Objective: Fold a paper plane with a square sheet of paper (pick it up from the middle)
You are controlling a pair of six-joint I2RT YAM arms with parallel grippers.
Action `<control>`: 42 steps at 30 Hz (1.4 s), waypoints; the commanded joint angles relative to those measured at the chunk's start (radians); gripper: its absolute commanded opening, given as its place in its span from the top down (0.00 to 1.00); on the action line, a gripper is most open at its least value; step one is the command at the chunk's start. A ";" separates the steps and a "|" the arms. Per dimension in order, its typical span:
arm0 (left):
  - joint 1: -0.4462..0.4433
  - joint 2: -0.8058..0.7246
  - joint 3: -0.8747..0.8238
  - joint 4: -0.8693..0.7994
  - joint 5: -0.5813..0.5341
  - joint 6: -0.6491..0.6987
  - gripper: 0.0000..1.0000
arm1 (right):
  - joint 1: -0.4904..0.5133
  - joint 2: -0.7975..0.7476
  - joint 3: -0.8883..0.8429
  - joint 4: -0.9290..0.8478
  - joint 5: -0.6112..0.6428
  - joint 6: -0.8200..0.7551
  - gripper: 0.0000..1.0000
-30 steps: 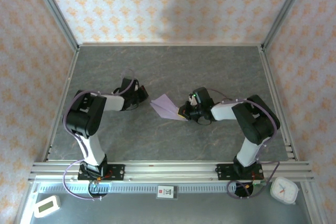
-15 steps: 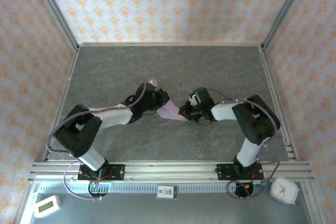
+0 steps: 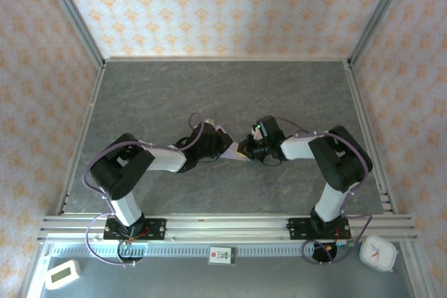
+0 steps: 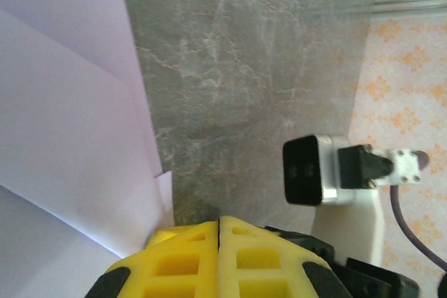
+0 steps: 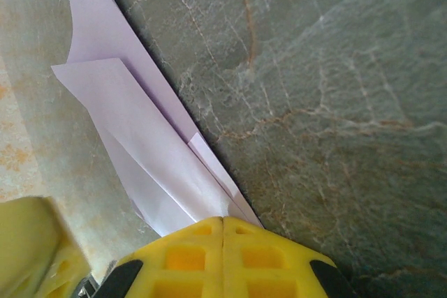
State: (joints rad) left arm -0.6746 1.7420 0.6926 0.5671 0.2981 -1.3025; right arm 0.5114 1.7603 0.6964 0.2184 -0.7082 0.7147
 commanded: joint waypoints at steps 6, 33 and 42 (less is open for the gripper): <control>-0.011 0.078 0.004 -0.002 -0.064 -0.014 1.00 | -0.019 0.121 -0.064 -0.281 0.205 -0.015 1.00; 0.411 0.091 -0.031 -0.274 -0.156 0.356 1.00 | -0.019 0.145 -0.084 -0.275 0.216 -0.023 1.00; 0.424 -0.099 0.091 -0.418 -0.077 0.419 1.00 | -0.019 0.109 -0.062 -0.280 0.197 -0.049 1.00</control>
State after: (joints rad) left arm -0.2012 1.7145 0.7212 0.2783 0.2630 -0.9432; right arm 0.5076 1.7782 0.7021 0.2325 -0.7212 0.7101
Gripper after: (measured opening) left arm 0.054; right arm 0.062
